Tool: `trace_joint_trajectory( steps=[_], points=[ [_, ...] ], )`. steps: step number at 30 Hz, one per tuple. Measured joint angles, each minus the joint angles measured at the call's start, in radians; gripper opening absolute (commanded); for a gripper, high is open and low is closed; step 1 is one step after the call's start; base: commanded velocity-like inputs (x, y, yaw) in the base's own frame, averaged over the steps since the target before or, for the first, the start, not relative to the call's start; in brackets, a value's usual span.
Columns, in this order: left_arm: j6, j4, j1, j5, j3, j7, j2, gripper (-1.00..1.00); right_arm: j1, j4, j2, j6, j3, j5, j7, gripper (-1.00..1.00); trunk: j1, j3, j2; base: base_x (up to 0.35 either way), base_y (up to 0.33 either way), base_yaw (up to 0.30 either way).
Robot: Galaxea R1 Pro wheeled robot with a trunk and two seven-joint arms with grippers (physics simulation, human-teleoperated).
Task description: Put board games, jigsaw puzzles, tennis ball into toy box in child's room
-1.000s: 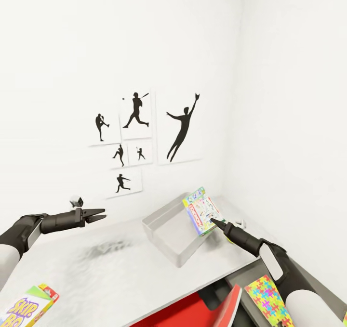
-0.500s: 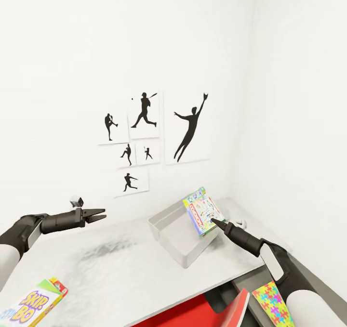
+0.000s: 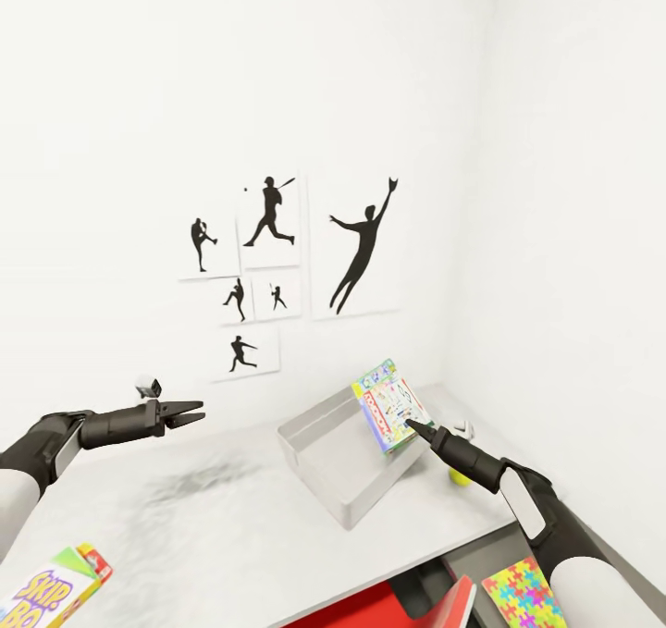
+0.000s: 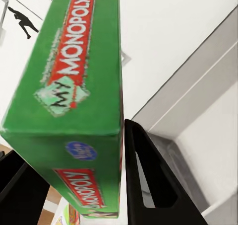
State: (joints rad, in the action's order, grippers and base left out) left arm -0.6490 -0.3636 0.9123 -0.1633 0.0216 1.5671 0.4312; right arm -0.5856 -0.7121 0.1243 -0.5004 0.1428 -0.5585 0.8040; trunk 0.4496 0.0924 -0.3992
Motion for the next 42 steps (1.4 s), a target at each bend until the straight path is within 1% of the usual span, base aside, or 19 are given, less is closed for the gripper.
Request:
trace_joint_trajectory(
  steps=[10,42],
  points=[
    [0.0,0.0,0.0,0.001,0.0,0.0,0.0,1.0,0.0,0.003,-0.001,0.002,0.001,-0.001,-0.011,-1.0,0.0,0.0,0.0,0.121,-0.007,0.0],
    [0.001,0.0,0.0,0.001,0.001,0.0,0.0,1.0,0.0,0.001,0.001,0.0,0.004,-0.003,-0.003,-1.0,0.0,0.0,0.0,0.002,0.0,0.0]
  ],
)
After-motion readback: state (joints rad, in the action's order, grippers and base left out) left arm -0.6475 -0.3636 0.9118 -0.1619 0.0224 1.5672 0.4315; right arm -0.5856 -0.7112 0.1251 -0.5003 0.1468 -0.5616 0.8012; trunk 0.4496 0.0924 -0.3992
